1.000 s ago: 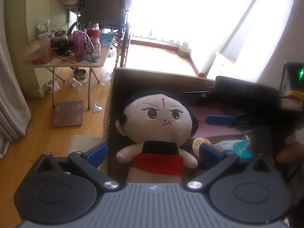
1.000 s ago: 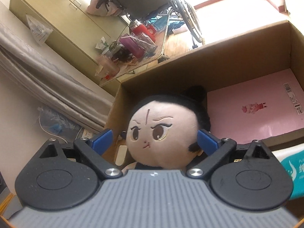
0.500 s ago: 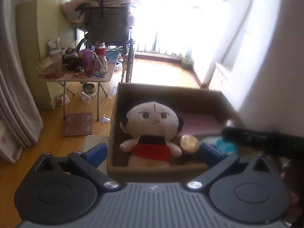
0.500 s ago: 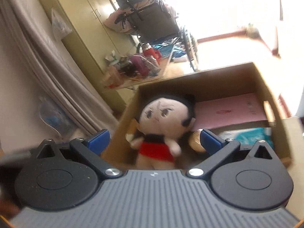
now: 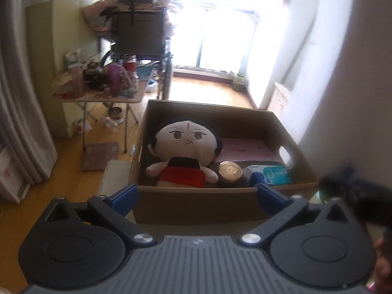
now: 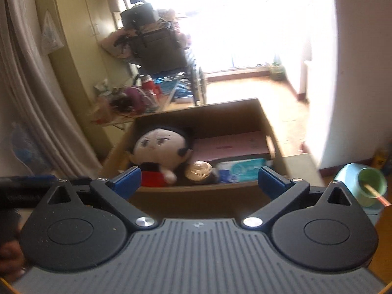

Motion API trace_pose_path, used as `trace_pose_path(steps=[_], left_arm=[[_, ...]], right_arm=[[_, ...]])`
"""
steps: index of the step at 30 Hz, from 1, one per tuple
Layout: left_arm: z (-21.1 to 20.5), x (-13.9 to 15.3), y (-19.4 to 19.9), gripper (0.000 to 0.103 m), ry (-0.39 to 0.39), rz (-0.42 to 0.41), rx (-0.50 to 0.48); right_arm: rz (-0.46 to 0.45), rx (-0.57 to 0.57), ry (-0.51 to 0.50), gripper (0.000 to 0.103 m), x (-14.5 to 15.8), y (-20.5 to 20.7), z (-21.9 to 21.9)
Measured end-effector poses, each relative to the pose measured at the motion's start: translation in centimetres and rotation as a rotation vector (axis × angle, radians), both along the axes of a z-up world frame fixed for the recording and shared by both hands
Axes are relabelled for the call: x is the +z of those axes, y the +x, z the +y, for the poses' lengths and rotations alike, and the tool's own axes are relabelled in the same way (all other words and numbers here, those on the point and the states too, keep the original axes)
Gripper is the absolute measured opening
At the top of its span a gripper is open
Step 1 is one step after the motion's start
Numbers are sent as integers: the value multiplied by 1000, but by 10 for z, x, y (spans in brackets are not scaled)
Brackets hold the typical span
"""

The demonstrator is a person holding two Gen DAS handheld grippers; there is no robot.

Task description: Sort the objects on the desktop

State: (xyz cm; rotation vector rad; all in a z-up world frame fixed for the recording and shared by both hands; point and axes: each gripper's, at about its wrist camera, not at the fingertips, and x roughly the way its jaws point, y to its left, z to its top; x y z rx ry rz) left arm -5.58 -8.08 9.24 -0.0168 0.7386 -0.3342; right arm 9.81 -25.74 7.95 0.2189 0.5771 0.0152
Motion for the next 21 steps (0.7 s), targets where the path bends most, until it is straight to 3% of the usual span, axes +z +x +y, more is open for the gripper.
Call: trace_pose_path(steps=[8, 16, 21], left_arm=[[-7, -5, -10, 103, 30, 34, 103], [-18, -12, -12, 103, 60, 71, 66], [-25, -15, -10, 103, 83, 93, 69]], right_arm=[[169, -48, -168, 102, -31, -6, 14], [269, -53, -220, 102, -41, 5, 26], [273, -57, -225, 102, -39, 14, 28]])
